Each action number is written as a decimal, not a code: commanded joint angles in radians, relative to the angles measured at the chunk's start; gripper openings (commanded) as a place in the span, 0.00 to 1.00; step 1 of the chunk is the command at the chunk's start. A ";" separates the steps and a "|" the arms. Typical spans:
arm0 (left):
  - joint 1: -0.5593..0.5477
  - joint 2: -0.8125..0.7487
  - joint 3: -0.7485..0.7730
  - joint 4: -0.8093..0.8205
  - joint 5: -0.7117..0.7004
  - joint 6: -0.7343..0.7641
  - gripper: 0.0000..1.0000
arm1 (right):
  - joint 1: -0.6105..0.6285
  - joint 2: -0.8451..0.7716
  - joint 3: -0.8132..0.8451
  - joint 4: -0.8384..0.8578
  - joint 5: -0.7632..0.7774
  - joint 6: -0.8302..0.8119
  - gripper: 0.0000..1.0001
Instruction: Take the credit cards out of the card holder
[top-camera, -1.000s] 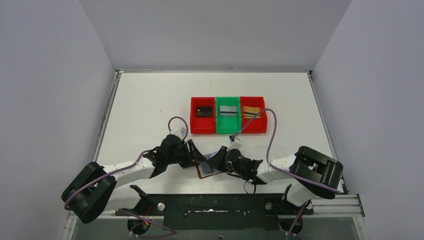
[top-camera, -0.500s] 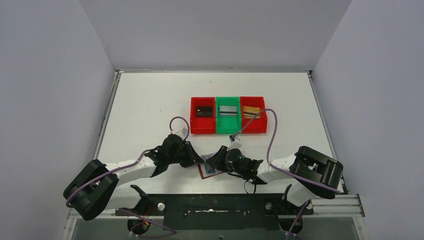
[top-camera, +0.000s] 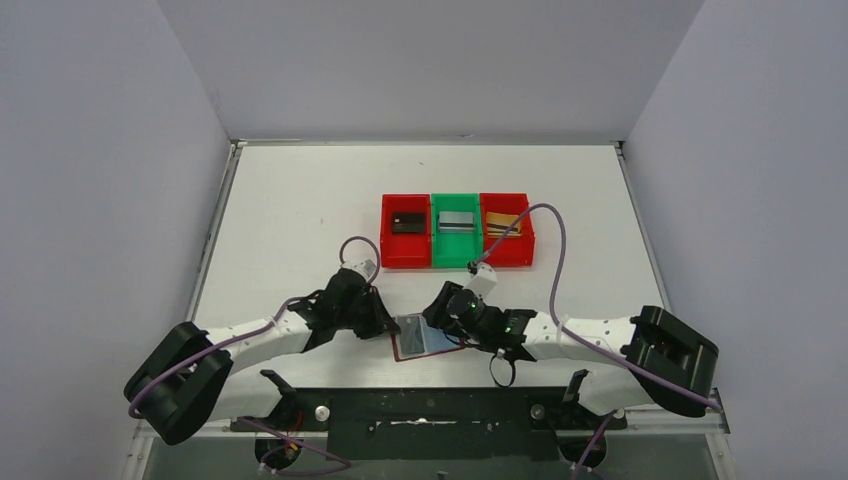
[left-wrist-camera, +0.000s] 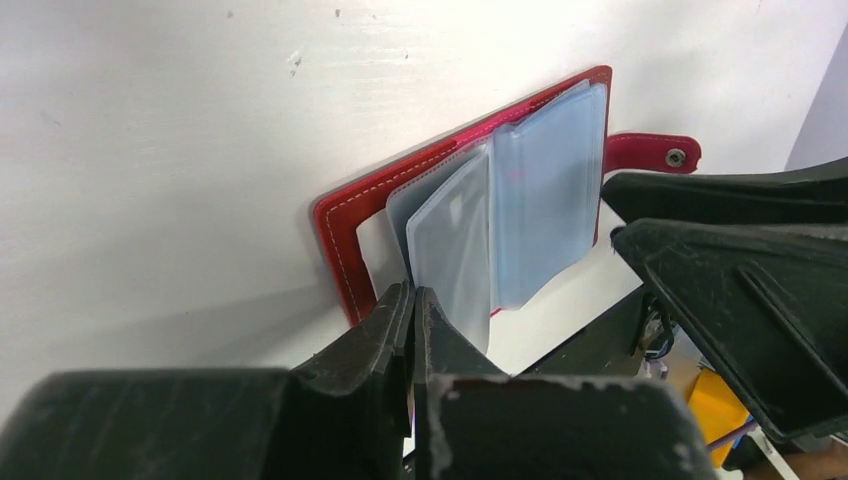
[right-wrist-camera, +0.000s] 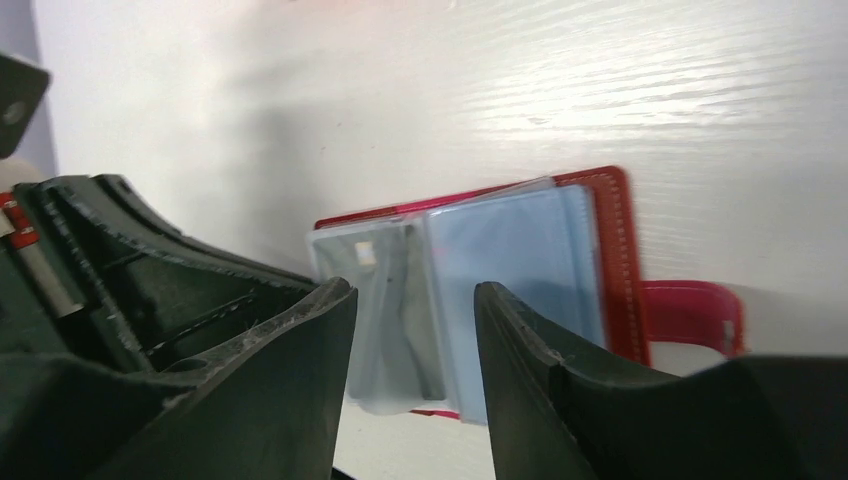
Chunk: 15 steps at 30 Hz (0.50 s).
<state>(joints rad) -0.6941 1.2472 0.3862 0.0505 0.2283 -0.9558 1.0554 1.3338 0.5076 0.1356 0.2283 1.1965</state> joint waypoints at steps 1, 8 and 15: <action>0.005 -0.016 0.088 -0.068 -0.011 0.073 0.00 | 0.007 0.002 0.093 -0.312 0.170 -0.015 0.49; 0.004 0.044 0.172 -0.096 0.046 0.114 0.21 | 0.008 0.094 0.121 -0.334 0.132 -0.024 0.50; -0.009 0.029 0.215 -0.077 0.102 0.107 0.36 | 0.028 0.121 0.103 -0.285 0.102 0.025 0.49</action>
<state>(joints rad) -0.6933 1.2926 0.5476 -0.0574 0.2707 -0.8661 1.0672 1.4281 0.6189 -0.1463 0.3420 1.1870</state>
